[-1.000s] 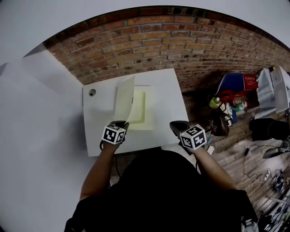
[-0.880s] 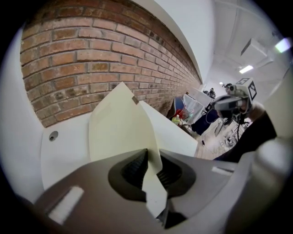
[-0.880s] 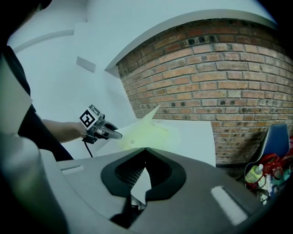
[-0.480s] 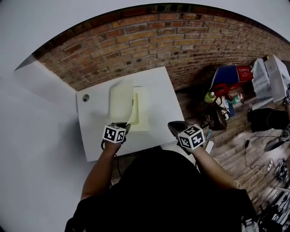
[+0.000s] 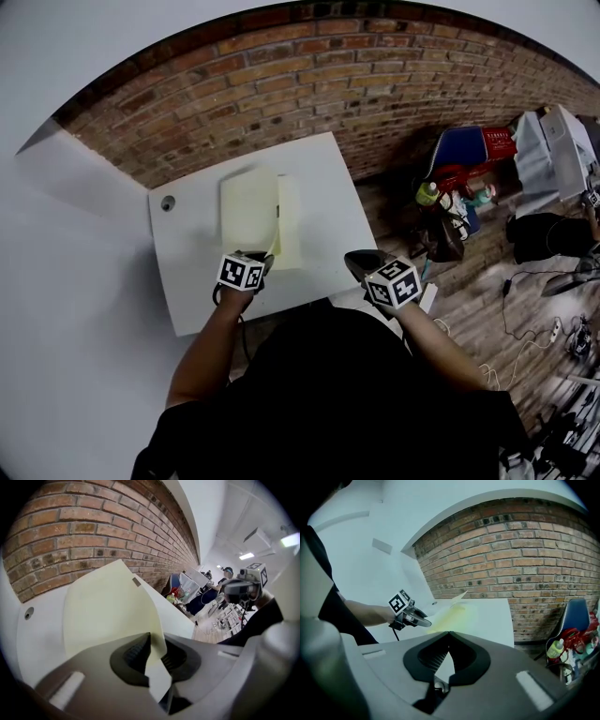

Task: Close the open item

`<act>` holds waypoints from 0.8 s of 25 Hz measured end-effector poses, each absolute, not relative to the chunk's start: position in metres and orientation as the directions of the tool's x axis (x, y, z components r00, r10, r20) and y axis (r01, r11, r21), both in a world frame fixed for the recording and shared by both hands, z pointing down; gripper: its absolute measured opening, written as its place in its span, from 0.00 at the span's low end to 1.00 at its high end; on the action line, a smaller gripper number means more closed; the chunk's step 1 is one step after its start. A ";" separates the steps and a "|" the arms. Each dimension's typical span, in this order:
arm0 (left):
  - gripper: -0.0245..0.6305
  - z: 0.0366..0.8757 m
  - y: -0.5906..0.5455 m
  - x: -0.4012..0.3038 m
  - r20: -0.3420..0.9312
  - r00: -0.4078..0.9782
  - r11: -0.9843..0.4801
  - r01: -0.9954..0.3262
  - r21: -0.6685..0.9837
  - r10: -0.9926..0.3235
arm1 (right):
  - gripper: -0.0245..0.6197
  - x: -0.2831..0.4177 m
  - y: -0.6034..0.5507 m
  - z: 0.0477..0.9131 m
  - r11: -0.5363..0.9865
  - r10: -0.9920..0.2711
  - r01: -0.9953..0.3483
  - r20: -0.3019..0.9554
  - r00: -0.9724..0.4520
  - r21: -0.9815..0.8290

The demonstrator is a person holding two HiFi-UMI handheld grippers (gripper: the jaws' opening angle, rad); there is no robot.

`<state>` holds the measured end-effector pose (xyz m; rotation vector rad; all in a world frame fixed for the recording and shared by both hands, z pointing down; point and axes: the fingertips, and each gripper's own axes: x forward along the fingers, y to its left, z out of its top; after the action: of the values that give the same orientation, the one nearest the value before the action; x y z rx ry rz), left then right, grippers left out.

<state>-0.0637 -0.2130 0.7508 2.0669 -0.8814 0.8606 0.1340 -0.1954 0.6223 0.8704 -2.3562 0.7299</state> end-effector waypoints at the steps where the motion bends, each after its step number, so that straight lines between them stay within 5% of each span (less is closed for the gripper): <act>1: 0.10 0.753 -0.213 -0.062 0.783 0.545 -0.510 -0.785 0.351 -0.300 | 0.04 0.135 -0.195 0.623 0.646 -0.420 -0.701 0.627 -0.656 -0.301; 20: 0.11 0.791 -0.214 -0.038 0.836 0.521 -0.575 -0.743 0.343 -0.174 | 0.04 0.143 -0.193 0.633 0.625 -0.412 -0.718 0.653 -0.636 -0.305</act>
<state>-0.0381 -0.2142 0.7911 2.0488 -0.7442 1.0194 0.1426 -0.1928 0.6333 0.8853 -2.3137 0.7574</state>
